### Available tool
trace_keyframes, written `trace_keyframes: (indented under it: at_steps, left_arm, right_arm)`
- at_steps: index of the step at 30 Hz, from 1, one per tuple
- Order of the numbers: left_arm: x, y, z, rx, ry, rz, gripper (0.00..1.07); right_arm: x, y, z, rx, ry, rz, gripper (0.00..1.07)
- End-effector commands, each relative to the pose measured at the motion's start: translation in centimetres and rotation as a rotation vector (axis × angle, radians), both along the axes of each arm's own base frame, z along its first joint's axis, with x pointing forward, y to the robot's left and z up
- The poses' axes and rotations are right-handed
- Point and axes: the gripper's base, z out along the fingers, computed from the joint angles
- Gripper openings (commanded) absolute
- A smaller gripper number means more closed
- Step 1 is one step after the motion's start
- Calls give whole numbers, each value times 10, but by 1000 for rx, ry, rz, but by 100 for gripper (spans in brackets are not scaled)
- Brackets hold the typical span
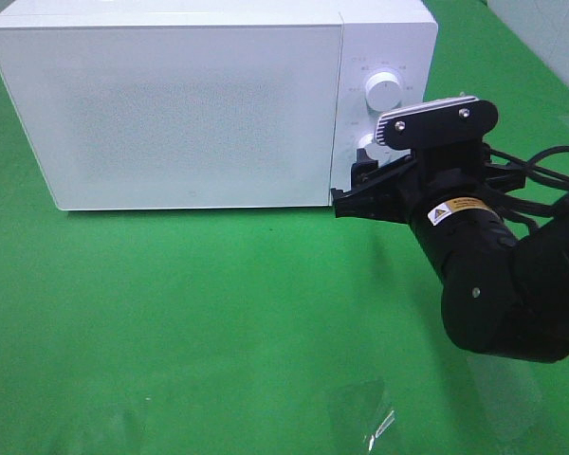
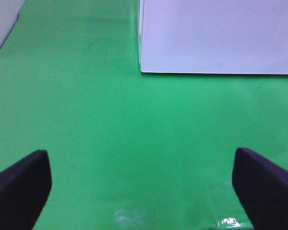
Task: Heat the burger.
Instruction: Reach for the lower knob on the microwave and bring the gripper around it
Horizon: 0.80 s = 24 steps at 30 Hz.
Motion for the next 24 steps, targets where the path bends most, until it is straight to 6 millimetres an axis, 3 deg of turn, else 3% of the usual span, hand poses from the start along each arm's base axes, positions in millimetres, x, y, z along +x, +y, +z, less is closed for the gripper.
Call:
trace_keyframes:
  at_steps: [1, 17, 24]
  left_arm:
    - [-1, -1, 0, -4, -26, -2, 94]
    - [-1, -1, 0, -4, -26, -2, 94]
    - [-1, -1, 0, -4, -26, -2, 94]
  right_arm:
    - [8, 5, 0, 29, -63, -18, 76]
    - [41, 17, -13, 82, -77, -59, 76]
    - [57, 13, -23, 130, -66, -92, 76]
